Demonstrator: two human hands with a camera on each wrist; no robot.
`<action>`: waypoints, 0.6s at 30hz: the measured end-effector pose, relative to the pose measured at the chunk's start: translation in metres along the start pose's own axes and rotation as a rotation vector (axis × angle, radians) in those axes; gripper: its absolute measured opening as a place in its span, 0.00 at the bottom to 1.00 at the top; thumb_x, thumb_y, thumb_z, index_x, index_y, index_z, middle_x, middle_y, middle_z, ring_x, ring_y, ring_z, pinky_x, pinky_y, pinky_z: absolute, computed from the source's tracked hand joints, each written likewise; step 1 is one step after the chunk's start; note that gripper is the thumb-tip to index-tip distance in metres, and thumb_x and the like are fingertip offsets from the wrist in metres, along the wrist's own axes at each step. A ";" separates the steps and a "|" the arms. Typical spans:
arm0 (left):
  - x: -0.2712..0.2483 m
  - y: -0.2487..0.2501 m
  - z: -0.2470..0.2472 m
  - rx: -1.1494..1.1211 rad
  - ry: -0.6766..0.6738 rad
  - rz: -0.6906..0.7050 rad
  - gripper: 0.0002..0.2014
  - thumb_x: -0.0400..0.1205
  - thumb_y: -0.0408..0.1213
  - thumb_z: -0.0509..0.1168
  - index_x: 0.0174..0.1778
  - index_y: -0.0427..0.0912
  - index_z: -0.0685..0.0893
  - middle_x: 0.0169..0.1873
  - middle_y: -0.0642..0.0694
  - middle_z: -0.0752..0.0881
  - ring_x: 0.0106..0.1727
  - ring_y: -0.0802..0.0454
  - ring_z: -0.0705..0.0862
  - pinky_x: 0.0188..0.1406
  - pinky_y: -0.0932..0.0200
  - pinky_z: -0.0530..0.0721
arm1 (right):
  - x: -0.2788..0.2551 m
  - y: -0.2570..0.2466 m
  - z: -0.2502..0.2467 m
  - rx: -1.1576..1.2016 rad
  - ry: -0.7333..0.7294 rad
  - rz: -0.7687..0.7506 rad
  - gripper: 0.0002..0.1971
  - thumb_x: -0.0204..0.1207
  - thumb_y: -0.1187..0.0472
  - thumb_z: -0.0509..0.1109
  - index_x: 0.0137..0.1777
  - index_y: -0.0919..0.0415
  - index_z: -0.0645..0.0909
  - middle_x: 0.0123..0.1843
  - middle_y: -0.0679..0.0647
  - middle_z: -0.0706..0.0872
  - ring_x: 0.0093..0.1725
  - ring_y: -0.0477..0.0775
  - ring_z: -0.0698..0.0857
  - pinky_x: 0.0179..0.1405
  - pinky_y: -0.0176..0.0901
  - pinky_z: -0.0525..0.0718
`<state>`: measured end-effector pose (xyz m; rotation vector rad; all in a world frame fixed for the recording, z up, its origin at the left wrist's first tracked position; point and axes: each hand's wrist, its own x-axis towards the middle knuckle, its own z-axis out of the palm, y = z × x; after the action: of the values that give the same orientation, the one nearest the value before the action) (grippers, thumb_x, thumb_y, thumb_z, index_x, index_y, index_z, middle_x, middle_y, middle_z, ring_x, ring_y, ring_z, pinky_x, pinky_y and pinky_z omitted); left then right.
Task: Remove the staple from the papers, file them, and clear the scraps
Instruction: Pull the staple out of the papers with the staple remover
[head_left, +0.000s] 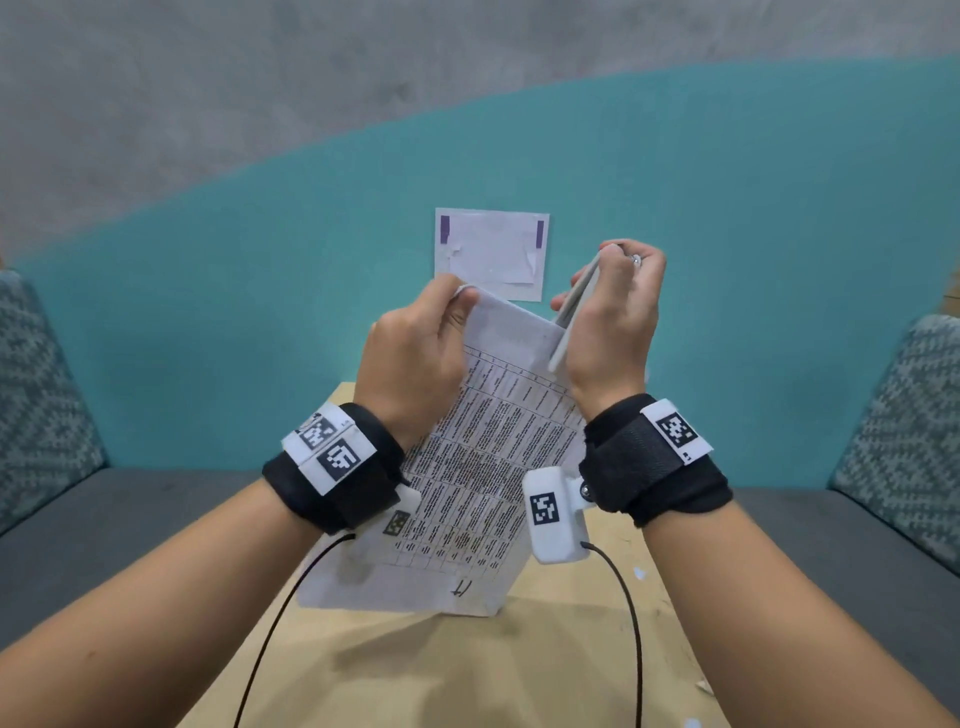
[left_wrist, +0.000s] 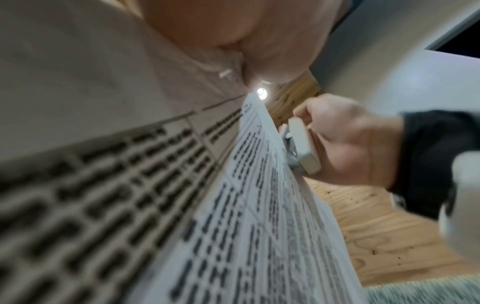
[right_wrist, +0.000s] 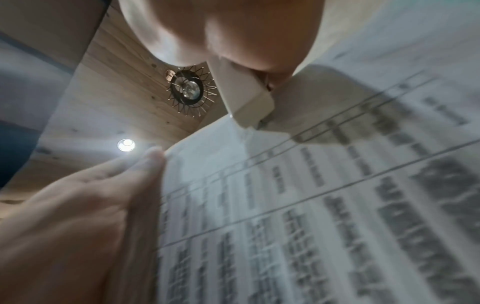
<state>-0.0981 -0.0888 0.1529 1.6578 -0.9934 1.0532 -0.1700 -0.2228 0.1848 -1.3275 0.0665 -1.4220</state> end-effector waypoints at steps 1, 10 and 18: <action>0.002 -0.003 -0.003 -0.024 0.001 -0.019 0.14 0.90 0.39 0.60 0.42 0.36 0.81 0.21 0.53 0.69 0.23 0.47 0.68 0.23 0.52 0.69 | 0.004 0.003 -0.005 -0.016 0.018 0.011 0.06 0.81 0.53 0.56 0.49 0.54 0.71 0.34 0.50 0.79 0.29 0.54 0.84 0.40 0.56 0.86; 0.007 -0.004 -0.018 -0.174 -0.041 -0.185 0.18 0.90 0.46 0.60 0.40 0.38 0.80 0.31 0.32 0.80 0.29 0.51 0.70 0.27 0.45 0.71 | 0.026 0.011 -0.032 -0.012 0.138 0.122 0.13 0.85 0.50 0.58 0.48 0.61 0.72 0.32 0.57 0.77 0.25 0.60 0.80 0.23 0.45 0.83; 0.007 0.000 -0.018 -0.173 -0.037 -0.177 0.17 0.90 0.46 0.59 0.40 0.39 0.81 0.31 0.34 0.81 0.29 0.54 0.70 0.26 0.51 0.70 | 0.038 0.017 -0.038 0.056 0.208 0.170 0.18 0.82 0.43 0.60 0.45 0.59 0.73 0.42 0.64 0.75 0.28 0.61 0.80 0.21 0.46 0.84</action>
<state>-0.0995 -0.0729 0.1632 1.5951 -0.9160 0.7992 -0.1763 -0.2790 0.1842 -1.0976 0.2693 -1.4017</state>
